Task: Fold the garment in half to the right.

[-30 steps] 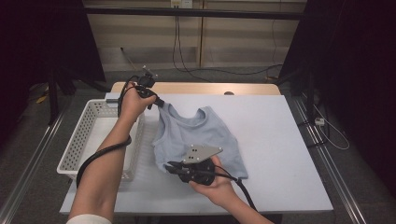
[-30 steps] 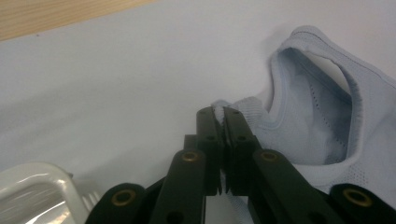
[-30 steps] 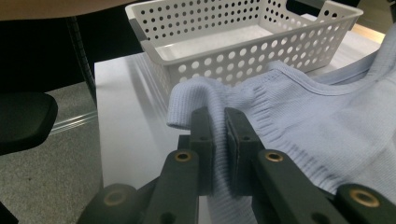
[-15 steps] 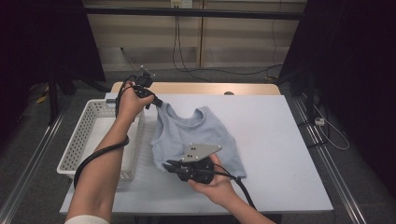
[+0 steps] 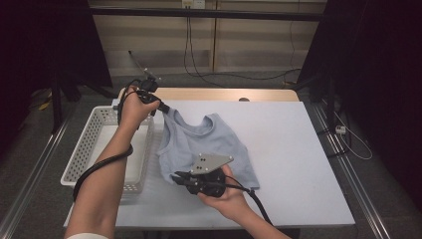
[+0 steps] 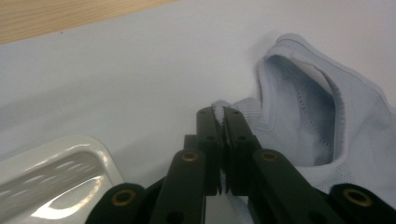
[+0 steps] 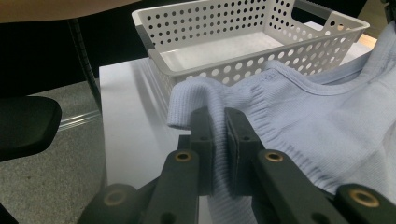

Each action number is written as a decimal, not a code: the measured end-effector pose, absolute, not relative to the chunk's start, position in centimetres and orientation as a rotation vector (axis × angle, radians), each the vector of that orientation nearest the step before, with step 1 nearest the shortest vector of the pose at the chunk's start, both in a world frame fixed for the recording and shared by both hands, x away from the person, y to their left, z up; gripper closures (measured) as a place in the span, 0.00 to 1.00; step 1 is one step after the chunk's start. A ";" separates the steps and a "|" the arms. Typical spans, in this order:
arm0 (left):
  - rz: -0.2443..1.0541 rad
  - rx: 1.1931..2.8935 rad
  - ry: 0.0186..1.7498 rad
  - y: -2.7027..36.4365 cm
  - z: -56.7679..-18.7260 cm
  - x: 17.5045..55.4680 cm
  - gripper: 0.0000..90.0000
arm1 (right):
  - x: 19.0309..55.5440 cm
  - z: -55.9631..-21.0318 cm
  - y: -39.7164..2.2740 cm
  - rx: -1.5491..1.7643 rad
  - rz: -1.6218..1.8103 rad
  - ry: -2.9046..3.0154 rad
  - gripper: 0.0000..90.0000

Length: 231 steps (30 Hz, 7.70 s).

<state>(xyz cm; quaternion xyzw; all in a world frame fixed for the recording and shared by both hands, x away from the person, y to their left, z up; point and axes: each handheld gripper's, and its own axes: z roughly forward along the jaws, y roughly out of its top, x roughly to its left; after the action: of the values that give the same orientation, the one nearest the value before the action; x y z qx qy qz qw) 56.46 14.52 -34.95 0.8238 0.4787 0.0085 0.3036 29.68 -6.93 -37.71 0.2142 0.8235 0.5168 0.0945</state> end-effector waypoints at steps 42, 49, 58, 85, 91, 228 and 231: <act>0.057 2.173 1.326 16.9 -33.5 56.3 0.97 | 30.4 -37.0 -5.7 0.608 1.589 2.455 0.93; 0.062 2.174 1.325 17.1 -33.0 56.4 0.97 | 30.6 -36.6 -5.7 0.600 1.611 2.450 0.93; 0.075 2.181 1.326 17.2 -32.6 56.2 0.97 | 30.5 -36.7 -5.2 0.579 1.614 2.460 0.93; 0.082 2.206 1.353 18.4 -32.5 56.1 0.96 | 30.7 -36.4 -4.5 0.574 1.661 2.451 0.93; 0.080 2.199 1.383 18.4 -33.0 56.3 0.96 | 30.7 -37.1 -4.4 0.587 1.668 2.459 0.93; 0.126 2.073 1.226 10.0 -35.2 57.6 0.50 | 30.7 -40.2 -15.8 0.991 1.617 2.247 0.93; 0.128 2.066 1.228 10.1 -34.9 57.5 0.47 | 30.9 -40.2 -16.1 1.007 1.607 2.238 0.93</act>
<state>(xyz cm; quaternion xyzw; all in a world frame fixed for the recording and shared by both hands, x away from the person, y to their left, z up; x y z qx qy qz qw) 57.53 10.05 -34.92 0.8013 0.4760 0.0496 0.3590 30.85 -16.14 -40.18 0.3415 0.7588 0.5448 0.1040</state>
